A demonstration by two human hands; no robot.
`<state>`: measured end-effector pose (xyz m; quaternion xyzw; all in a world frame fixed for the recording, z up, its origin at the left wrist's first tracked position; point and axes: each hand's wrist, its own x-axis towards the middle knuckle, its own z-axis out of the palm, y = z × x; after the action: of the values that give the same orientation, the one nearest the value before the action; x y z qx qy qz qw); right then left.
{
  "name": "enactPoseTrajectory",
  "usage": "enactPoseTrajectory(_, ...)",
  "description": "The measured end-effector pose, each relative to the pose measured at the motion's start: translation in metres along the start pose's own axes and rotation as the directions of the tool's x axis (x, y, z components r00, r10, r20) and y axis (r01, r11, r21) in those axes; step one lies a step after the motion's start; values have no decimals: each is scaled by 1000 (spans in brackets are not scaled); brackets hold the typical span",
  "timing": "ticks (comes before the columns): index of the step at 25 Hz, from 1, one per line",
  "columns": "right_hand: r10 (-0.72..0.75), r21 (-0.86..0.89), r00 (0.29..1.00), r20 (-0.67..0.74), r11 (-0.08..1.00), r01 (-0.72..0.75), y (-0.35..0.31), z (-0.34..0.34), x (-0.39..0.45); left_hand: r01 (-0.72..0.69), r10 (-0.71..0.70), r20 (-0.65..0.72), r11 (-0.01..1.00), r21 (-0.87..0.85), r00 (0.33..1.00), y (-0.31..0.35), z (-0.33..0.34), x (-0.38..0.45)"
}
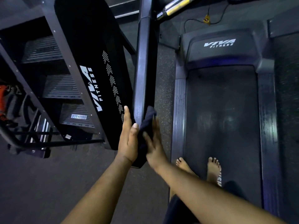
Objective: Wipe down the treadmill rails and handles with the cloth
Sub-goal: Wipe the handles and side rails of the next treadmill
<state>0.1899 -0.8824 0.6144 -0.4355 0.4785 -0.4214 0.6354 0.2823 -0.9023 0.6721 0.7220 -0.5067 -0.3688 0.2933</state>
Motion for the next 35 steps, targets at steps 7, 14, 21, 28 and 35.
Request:
enactPoseTrajectory(7,-162,-310,986,41,936,166,-30,-4,24,-36,37,5,997,-61,999,-4,-2,-4)
enactPoseTrajectory(14,-122,-429,993,6,896,112,-80,-16,162,93,-94,-40,995,-36,995,5,-2,5)
enactPoseTrajectory(21,-107,-342,994,24,934,108,-86,-24,212,27,-24,-76,999,42,997,55,-4,127)
enactPoseTrajectory(28,-138,-147,985,108,977,153,-56,-39,198,-1,6,-48,995,97,999,68,14,164)
enactPoseTrajectory(35,-150,-248,988,-45,959,134,-96,-43,306,-21,26,-18,971,237,999,72,17,166)
